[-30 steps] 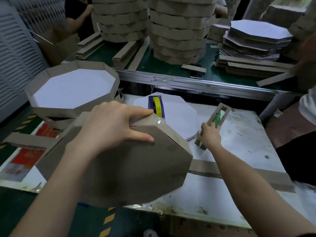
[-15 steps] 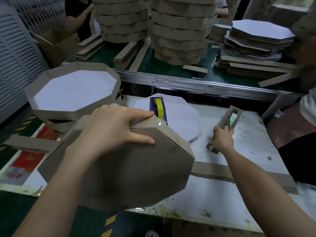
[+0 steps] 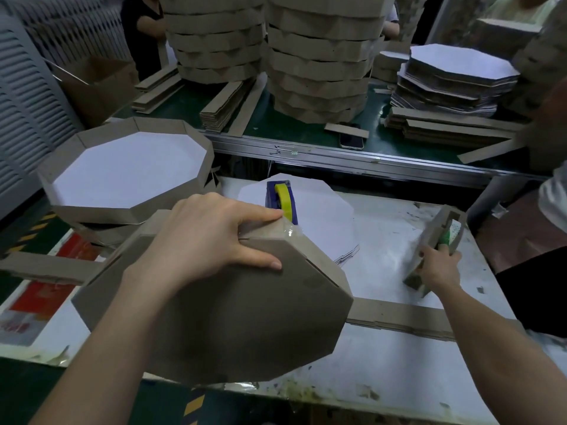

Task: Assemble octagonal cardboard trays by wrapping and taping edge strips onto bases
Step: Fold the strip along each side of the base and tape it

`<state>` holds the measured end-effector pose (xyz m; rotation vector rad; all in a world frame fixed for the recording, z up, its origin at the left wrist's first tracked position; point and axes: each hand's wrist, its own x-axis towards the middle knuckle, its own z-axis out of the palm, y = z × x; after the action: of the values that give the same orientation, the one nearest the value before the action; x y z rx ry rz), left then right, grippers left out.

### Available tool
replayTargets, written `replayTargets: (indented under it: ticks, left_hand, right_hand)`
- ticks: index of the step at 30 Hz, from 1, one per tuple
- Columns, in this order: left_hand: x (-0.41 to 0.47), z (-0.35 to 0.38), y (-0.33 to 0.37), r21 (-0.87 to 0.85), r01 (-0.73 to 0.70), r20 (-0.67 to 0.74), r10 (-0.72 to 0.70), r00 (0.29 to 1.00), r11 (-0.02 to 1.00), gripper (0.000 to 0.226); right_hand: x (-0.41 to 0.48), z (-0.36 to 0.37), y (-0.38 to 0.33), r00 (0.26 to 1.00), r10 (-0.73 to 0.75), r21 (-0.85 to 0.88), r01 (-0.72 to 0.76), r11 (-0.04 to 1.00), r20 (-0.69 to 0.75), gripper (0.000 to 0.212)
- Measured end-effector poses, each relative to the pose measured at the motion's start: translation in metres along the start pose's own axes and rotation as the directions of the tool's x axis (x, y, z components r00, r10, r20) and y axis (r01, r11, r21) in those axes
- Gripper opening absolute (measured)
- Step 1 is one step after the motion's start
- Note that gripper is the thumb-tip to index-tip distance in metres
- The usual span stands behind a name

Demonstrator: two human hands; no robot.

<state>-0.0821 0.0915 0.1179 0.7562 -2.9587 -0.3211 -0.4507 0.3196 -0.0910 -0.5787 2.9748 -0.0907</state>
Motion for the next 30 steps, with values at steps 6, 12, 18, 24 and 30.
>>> replayTargets:
  ticks: [6, 12, 18, 24, 30]
  left_hand:
    - [-0.002, -0.001, -0.003, -0.018, 0.014, -0.022, -0.015, 1.000, 1.000, 0.085]
    - [0.002, -0.001, 0.000, 0.001, 0.009, -0.024, -0.009, 1.000, 1.000, 0.086]
    - [0.006, -0.001, 0.007, -0.010, -0.057, -0.014, 0.057, 0.998, 0.998, 0.084]
    - [0.012, 0.000, 0.011, 0.016, -0.077, -0.015, 0.077, 0.997, 0.997, 0.084]
    - [0.012, 0.004, 0.008, 0.021, -0.057, -0.021, 0.058, 0.998, 0.998, 0.083]
  right_hand:
    - [0.004, -0.003, 0.036, 1.000, 0.031, -0.094, -0.032, 0.995, -0.005, 0.046]
    - [0.000, -0.003, 0.028, 0.996, 0.090, -0.075, -0.090, 0.993, -0.003, 0.051]
    - [0.000, -0.003, 0.027, 0.993, 0.122, -0.066, -0.121, 0.990, 0.007, 0.049]
    - [0.000, 0.000, 0.026, 0.985, 0.170, -0.048, -0.169, 0.984, 0.018, 0.044]
    - [0.003, -0.012, -0.064, 0.989, 0.076, 0.199, -0.050, 0.979, -0.127, 0.049]
